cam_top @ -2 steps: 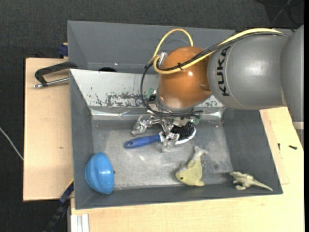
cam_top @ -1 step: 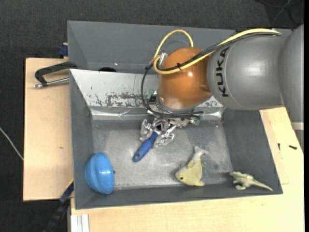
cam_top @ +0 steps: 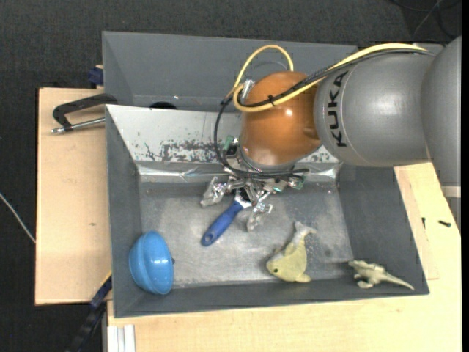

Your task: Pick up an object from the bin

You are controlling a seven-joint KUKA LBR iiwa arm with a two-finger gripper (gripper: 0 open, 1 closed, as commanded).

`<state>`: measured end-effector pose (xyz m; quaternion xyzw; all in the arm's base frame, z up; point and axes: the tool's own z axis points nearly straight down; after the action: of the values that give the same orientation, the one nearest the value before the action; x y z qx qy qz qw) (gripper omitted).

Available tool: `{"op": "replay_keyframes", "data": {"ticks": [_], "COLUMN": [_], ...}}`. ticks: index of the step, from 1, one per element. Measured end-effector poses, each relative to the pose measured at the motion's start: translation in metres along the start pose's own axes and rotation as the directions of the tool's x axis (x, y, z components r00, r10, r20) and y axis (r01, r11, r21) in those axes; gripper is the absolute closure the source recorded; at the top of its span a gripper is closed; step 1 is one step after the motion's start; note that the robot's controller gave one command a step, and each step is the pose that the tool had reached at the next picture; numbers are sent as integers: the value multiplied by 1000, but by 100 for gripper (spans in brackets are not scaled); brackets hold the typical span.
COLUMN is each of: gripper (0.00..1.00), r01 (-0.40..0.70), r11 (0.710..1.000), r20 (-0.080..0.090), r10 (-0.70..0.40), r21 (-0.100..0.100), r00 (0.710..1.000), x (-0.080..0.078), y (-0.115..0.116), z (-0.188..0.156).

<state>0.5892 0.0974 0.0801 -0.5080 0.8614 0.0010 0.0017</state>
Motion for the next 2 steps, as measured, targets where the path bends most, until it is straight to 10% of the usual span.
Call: {"op": "replay_keyframes", "data": {"ticks": [1, 2], "gripper": [100, 100], "r01": [0, 171], "r11": [1000, 985], "r20": [-1, 1], "r10": [0, -171], "r21": [-1, -3], "r00": [1000, 985], "x": [0, -3], "y": [0, -4], "z": [0, 2]}}
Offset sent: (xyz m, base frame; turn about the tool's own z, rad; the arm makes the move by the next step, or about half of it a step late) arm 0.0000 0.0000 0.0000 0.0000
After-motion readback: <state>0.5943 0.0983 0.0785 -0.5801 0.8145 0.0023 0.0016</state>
